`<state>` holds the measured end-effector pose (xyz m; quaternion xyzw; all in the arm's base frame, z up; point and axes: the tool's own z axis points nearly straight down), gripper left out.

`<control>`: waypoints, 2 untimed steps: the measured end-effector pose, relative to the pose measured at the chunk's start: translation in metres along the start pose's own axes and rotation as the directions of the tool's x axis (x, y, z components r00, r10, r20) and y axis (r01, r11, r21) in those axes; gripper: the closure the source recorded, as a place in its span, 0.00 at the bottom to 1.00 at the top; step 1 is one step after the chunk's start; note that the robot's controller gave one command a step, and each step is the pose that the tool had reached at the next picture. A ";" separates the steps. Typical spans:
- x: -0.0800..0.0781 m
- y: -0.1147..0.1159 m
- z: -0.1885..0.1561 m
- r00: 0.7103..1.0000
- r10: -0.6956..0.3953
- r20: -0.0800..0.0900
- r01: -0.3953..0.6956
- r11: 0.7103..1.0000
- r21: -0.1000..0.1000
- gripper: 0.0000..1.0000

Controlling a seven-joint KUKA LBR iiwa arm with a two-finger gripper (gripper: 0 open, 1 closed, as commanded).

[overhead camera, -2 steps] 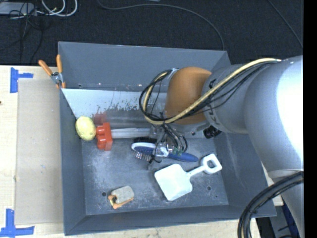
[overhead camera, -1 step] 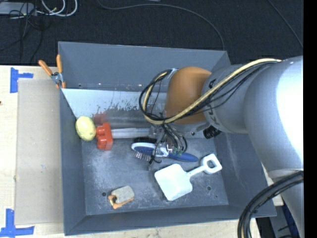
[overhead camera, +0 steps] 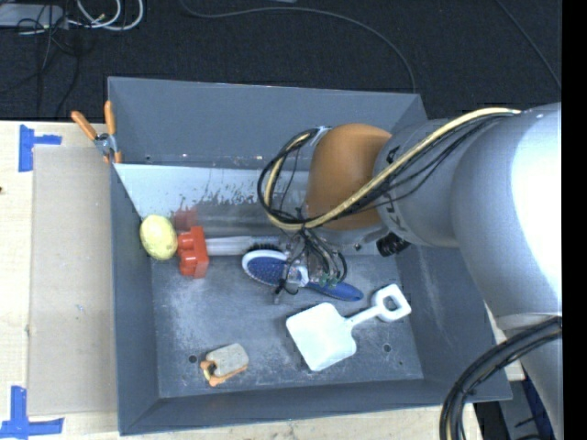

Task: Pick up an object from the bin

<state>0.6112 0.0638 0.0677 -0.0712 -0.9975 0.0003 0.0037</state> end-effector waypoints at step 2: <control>0.002 -0.001 -0.004 1.000 0.001 -0.005 -0.001 1.000 0.001 1.00</control>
Offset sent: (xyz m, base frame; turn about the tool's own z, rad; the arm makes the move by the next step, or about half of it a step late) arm 0.0001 0.0000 0.1236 0.0000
